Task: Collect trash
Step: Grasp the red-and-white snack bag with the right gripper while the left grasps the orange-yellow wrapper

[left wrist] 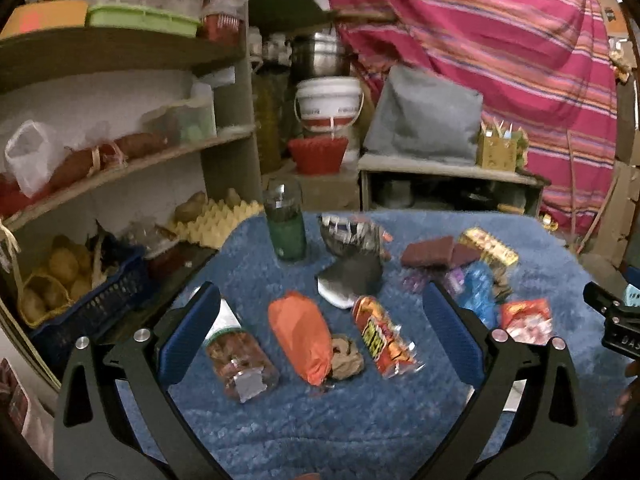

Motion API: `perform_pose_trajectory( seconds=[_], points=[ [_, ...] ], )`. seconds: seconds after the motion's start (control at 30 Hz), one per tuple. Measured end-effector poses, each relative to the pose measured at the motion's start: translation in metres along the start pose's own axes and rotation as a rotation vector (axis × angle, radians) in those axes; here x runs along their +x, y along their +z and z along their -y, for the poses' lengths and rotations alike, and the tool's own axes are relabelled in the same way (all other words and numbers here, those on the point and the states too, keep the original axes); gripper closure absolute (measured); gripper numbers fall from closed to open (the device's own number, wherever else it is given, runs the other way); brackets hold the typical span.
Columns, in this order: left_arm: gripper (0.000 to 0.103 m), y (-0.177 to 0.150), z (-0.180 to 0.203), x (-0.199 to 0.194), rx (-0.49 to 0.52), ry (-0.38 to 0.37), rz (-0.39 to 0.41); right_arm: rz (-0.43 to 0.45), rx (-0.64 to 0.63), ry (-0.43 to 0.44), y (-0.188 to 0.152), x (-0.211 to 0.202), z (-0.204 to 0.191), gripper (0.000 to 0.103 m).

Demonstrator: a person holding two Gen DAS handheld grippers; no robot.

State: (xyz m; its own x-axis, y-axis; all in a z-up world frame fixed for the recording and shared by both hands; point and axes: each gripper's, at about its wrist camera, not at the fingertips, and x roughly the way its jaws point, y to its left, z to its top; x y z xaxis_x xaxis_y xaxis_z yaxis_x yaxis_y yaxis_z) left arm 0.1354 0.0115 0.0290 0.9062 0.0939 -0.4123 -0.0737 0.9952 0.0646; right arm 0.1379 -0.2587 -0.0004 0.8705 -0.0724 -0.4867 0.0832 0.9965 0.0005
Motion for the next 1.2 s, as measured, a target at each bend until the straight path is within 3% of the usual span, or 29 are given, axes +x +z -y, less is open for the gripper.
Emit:
perform_pose_trajectory(
  seconds=[0.17,0.33,0.4,0.6,0.77,0.93,1.03,1.2],
  points=[
    [0.005,-0.012,-0.005,0.021,0.003,0.017,-0.043,-0.042,0.005,0.001,-0.008,0.021,0.004,0.004],
    [0.005,-0.024,-0.011,0.037,-0.006,-0.005,-0.099,-0.108,0.043,0.062,-0.014,0.040,0.011,0.004],
    [0.005,-0.029,-0.009,0.043,0.003,-0.020,-0.117,-0.126,0.039,0.049,-0.016,0.043,0.011,0.004],
    [0.005,-0.036,0.012,0.062,0.018,-0.086,-0.166,-0.117,0.030,0.040,-0.014,0.048,0.013,0.004],
    [0.009,-0.029,0.034,0.078,-0.004,-0.127,-0.200,-0.078,0.018,-0.017,-0.010,0.045,0.019,0.004],
    [0.036,-0.031,0.053,0.106,0.006,-0.135,-0.289,-0.092,0.089,-0.048,-0.010,0.048,0.038,0.004],
    [0.042,-0.037,0.060,0.120,0.017,-0.120,-0.336,-0.110,0.112,-0.044,-0.012,0.051,0.044,0.004],
    [0.044,-0.043,0.068,0.125,0.064,-0.102,-0.340,-0.103,0.091,-0.023,-0.014,0.049,0.039,0.004]
  ],
)
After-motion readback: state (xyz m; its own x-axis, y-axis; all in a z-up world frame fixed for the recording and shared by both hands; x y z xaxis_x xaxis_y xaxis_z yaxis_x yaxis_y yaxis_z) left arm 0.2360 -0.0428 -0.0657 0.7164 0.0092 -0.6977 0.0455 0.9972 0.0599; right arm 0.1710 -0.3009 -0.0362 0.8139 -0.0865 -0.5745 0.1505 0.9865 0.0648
